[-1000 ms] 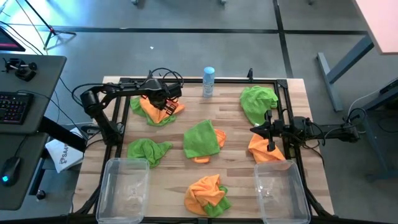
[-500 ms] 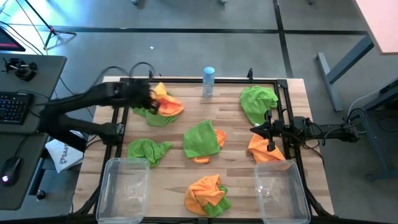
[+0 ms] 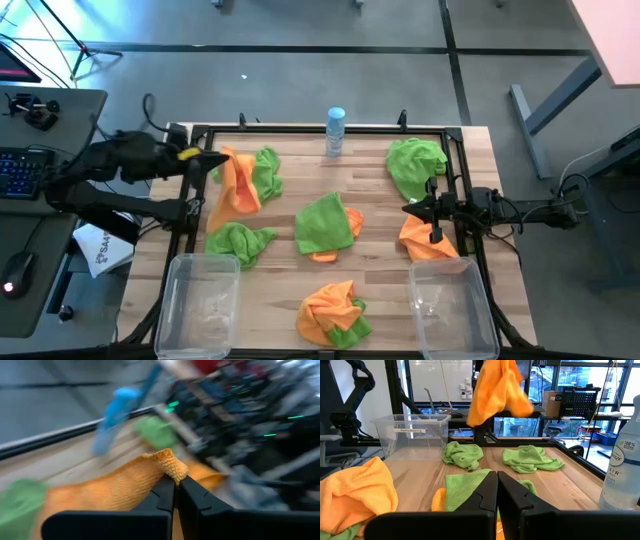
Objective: Sort microfiber towel by color & place in baskets
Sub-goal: Put the orange microfiber cloth into the left transparent bin
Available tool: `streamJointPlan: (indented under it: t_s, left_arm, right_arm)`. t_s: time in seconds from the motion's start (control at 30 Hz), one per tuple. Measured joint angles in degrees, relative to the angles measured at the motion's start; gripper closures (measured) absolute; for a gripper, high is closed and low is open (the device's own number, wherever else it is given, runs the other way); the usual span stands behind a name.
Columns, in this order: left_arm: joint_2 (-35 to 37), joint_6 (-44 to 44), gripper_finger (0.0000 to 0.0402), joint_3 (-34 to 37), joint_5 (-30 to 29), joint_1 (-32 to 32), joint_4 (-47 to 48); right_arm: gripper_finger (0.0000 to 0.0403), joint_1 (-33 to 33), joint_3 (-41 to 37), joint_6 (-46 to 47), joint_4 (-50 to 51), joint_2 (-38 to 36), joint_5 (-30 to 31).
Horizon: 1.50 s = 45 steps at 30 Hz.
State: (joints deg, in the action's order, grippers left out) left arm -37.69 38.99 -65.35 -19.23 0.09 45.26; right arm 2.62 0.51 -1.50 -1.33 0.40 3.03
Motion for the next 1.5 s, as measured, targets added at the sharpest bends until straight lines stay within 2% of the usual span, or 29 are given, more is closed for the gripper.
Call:
streamJointPlan:
  t_s: [0.13, 0.4, 0.57, 0.7, 0.83, 0.97, 1.23, 1.5]
  left_arm:
    - [1.8, -1.6, 0.0401, -0.1, 5.1, -3.0, -3.6]
    - [2.1, -1.7, 0.0401, -0.1, 13.0, -8.9, -1.8]
    - [1.4, -2.2, 0.0401, -0.1, 13.3, -13.6, -1.4]
    - [-1.7, -3.6, 0.0401, -3.5, 12.0, -17.4, 1.1]
    - [-7.6, -5.2, 0.0401, -9.7, 10.8, -22.2, 4.7]
    - [-14.9, -4.7, 0.0401, -18.6, 6.5, -27.5, 15.1]
    - [-28.9, 3.5, 0.0401, -36.7, 1.8, -39.3, 34.2]
    - [-39.3, 15.3, 0.0401, -51.4, 3.8, -52.7, 40.5]
  right_arm:
    - [0.0402, 0.0, 0.0, 0.0, 0.0, 0.0, 0.0]
    - [0.0402, 0.0, 0.0, 0.0, 0.0, 0.0, 0.0]
    - [0.0402, 0.0, 0.0, 0.0, 0.0, 0.0, 0.0]
    - [0.0402, 0.0, 0.0, 0.0, 0.0, 0.0, 0.0]
    - [0.0402, 0.0, 0.0, 0.0, 0.0, 0.0, 0.0]
    - [0.0402, 0.0, 0.0, 0.0, 0.0, 0.0, 0.0]
    - [0.0402, 0.0, 0.0, 0.0, 0.0, 0.0, 0.0]
    - [0.0402, 0.0, 0.0, 0.0, 0.0, 0.0, 0.0]
